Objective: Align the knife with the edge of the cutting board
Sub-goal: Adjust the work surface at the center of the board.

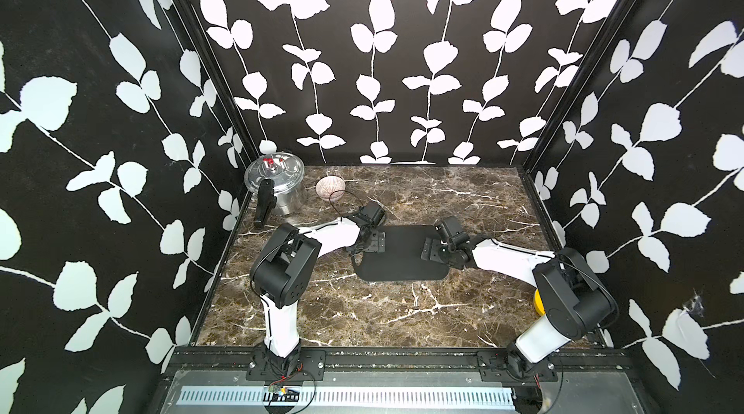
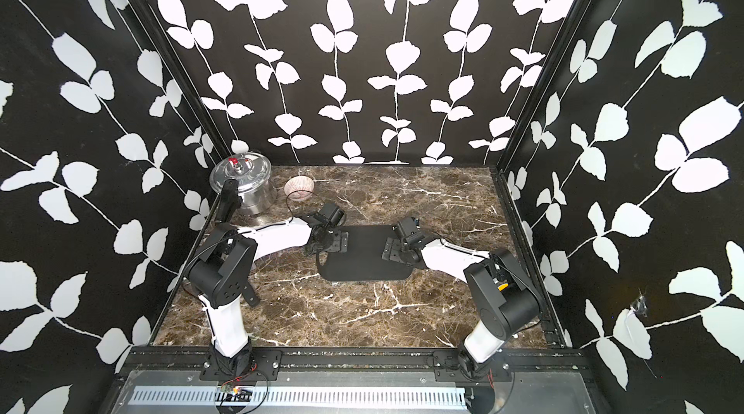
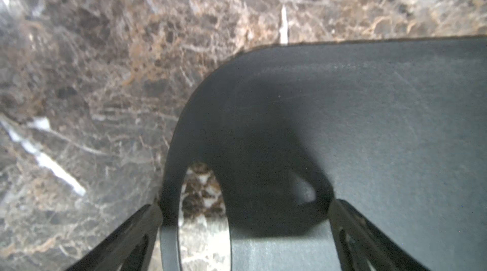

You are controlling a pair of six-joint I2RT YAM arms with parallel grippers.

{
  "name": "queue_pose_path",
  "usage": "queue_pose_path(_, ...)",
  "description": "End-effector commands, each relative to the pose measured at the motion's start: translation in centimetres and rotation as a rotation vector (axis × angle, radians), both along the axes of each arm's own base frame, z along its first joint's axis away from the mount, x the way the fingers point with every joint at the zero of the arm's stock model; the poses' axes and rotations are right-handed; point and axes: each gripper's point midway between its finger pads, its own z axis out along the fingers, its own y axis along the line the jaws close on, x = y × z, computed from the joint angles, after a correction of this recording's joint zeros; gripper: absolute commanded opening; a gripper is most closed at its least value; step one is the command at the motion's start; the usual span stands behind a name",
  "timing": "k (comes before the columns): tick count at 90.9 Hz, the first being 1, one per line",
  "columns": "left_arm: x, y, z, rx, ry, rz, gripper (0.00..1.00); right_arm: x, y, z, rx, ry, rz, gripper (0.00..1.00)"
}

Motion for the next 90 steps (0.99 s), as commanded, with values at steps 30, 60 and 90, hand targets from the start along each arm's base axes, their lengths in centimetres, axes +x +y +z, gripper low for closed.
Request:
queue_pose_path(30,-0.3,-0.4,0.4,-0.013,0.028,-0.029,0.99,-0.9,1.6,0.3,0.023,0.049,0.027,0.98)
queue_pose_path(60,0.9,4.3,7.7,0.065,-0.124,0.017,0.98,1.8,-0.5,6.7,-0.098,-0.155,0.031,0.99)
queue_pose_path(90,-3.6,15.7,11.2,0.204,-0.116,0.306,0.98,1.3,2.4,9.0,-0.053,-0.243,0.207,0.99)
